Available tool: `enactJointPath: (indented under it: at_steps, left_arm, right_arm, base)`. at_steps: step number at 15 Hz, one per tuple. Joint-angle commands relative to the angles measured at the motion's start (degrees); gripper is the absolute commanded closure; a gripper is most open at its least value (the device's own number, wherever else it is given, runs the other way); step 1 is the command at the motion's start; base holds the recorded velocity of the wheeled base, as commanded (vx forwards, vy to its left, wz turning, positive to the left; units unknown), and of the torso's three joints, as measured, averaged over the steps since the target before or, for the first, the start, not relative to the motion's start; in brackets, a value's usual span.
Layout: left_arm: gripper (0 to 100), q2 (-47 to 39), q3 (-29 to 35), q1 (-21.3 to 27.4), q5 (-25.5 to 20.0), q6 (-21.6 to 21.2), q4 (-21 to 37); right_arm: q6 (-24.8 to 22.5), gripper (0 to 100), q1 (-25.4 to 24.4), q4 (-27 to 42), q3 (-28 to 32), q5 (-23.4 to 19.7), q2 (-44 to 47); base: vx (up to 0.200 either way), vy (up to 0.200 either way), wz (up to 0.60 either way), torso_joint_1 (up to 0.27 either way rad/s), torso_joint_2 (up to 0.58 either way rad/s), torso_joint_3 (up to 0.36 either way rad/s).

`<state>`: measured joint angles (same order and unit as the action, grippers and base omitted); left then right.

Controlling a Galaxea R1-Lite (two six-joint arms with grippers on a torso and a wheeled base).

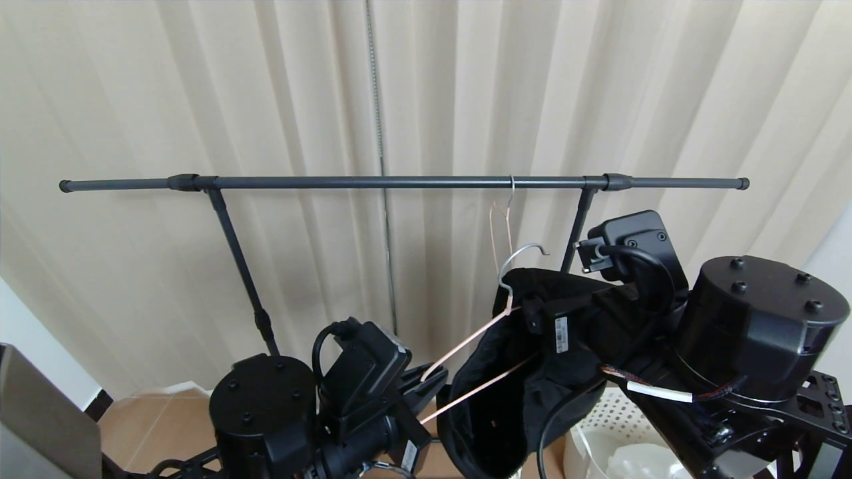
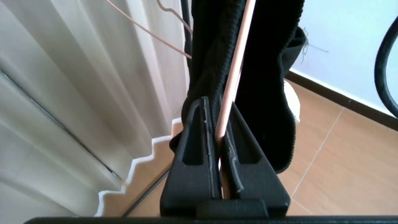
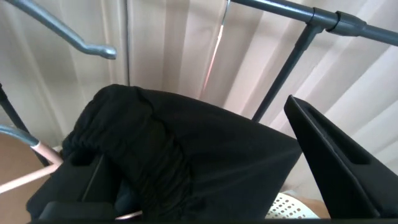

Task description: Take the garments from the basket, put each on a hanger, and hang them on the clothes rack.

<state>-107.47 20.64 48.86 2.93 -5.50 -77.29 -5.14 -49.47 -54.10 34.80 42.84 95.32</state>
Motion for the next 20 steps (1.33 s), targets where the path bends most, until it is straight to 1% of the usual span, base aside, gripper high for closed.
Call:
enactJointPath:
  at_steps: [1,3,5,6,10,14,16,19,20]
  left_arm:
    - [100,0.16,0.02,-0.34,0.06,0.05,-0.32]
    - [100,0.16,-0.07,-1.57,0.06,0.14,-0.41]
    - [100,0.16,-0.07,-1.84,0.06,0.40,-0.41]
    - [100,0.07,0.10,-1.93,0.06,0.49,-0.41]
    - [100,-0.19,0.72,-2.45,0.15,0.40,-0.41]
    - [100,-1.78,2.39,-2.72,3.67,0.49,-0.49]
    - [100,-2.57,3.09,-2.72,4.28,1.63,-1.64]
    - [100,-2.65,3.27,-2.72,4.37,1.89,-4.10]
    - [100,-2.65,2.92,-2.63,4.02,1.89,-5.77]
  right_arm:
    - [-0.13,0,-0.01,0.22,-0.26,0.05,-0.13]
    - [-0.04,0,-0.01,0.14,-0.09,-0.04,-0.04]
    - [0.05,0,0.07,0.05,0.26,-0.04,-0.22]
    - [0.05,0,1.39,0.05,0.97,-0.12,-0.31]
    - [-0.22,0,1.48,0.22,1.23,-0.12,-0.92]
    - [-1.10,0,1.31,0.40,1.32,-0.12,-0.84]
    - [-1.54,0,0.87,0.31,1.23,-0.21,-0.66]
    - [-1.62,0,-0.54,0.31,0.79,-0.21,0.31]
    - [-1.54,0,-0.54,0.22,0.26,-0.21,1.01]
  base:
    - [0.000,0.000,0.00,0.000,0.00,0.000]
    - [0.000,0.000,0.00,0.000,0.00,0.000]
    - [0.000,0.000,0.00,0.000,0.00,0.000]
    - [0.000,0.000,0.00,0.000,0.00,0.000]
    - [0.000,0.000,0.00,0.000,0.00,0.000]
    - [0.000,0.000,0.00,0.000,0.00,0.000]
    - [0.000,0.000,0.00,0.000,0.00,0.000]
    - [0.000,0.000,0.00,0.000,0.00,0.000]
    - [0.000,0.000,0.00,0.000,0.00,0.000]
